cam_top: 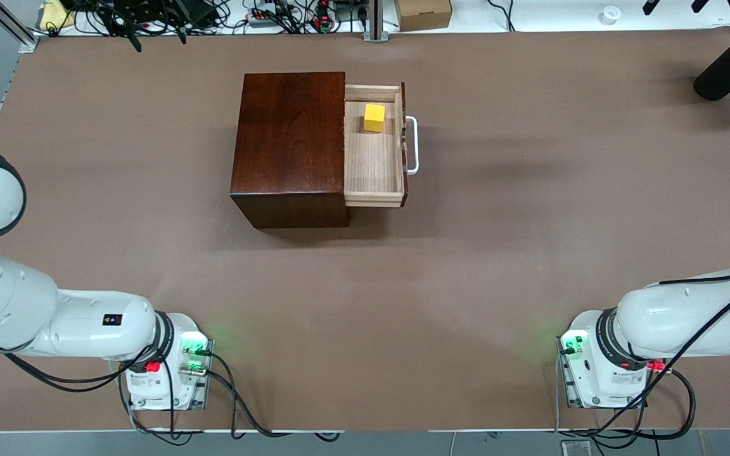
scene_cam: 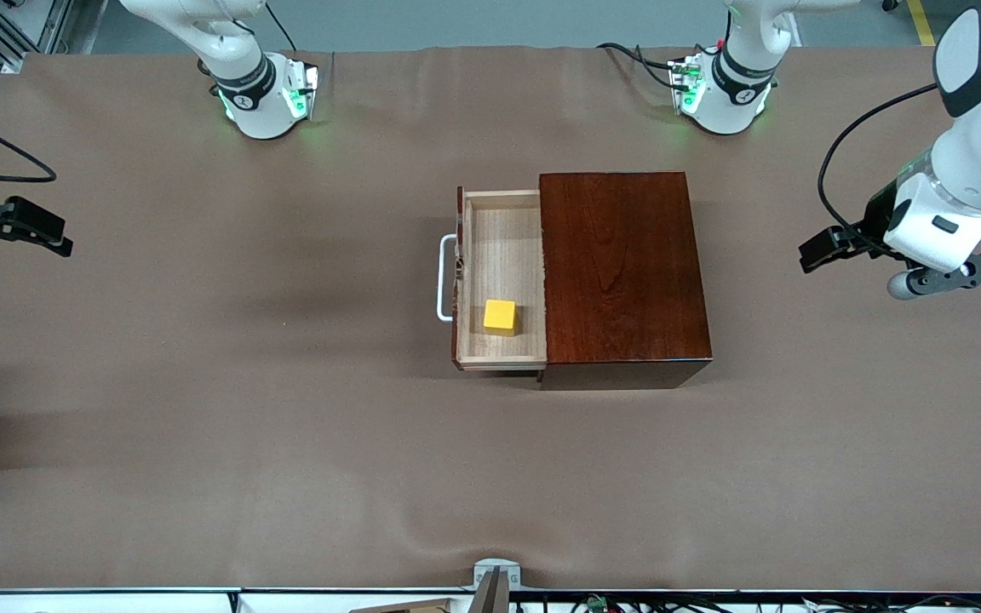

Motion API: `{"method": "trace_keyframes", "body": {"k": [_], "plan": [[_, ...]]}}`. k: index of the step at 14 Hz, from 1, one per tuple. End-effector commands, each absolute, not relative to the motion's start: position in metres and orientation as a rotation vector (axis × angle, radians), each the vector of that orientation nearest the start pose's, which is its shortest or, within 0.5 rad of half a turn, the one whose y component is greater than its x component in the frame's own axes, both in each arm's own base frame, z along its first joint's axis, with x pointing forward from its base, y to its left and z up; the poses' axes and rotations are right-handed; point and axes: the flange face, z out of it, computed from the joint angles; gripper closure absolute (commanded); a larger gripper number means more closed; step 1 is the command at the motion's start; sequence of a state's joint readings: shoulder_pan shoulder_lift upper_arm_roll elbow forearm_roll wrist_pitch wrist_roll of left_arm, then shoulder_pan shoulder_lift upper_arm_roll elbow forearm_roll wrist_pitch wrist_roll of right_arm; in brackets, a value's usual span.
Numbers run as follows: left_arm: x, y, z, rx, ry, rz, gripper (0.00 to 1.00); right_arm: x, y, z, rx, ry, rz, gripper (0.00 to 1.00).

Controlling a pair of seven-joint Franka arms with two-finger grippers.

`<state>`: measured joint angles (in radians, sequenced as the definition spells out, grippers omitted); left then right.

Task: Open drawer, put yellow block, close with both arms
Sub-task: 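Release the yellow cube into the drawer and withdraw the right gripper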

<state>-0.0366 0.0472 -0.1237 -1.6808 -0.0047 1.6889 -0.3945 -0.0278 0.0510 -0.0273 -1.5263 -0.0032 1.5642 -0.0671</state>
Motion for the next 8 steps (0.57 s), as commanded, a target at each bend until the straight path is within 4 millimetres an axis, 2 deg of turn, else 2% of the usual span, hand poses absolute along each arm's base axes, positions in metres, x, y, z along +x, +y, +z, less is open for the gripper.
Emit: {"method": "trace_keyframes", "body": {"k": [1,5,8], "plan": [[0.568,-0.111,0.552,-3.121,-0.45,0.08,0.0,0.552,-0.028,0.62,-3.162,-0.015,-0.006,0.0],[0.568,-0.132,0.546,-3.093,-0.577,0.092,0.0,0.552,-0.029,0.62,-3.156,0.118,0.01,0.0],[0.574,-0.166,0.542,-3.083,-0.64,0.097,0.0,0.552,-0.028,0.621,-3.153,0.116,0.01,0.0]]}}
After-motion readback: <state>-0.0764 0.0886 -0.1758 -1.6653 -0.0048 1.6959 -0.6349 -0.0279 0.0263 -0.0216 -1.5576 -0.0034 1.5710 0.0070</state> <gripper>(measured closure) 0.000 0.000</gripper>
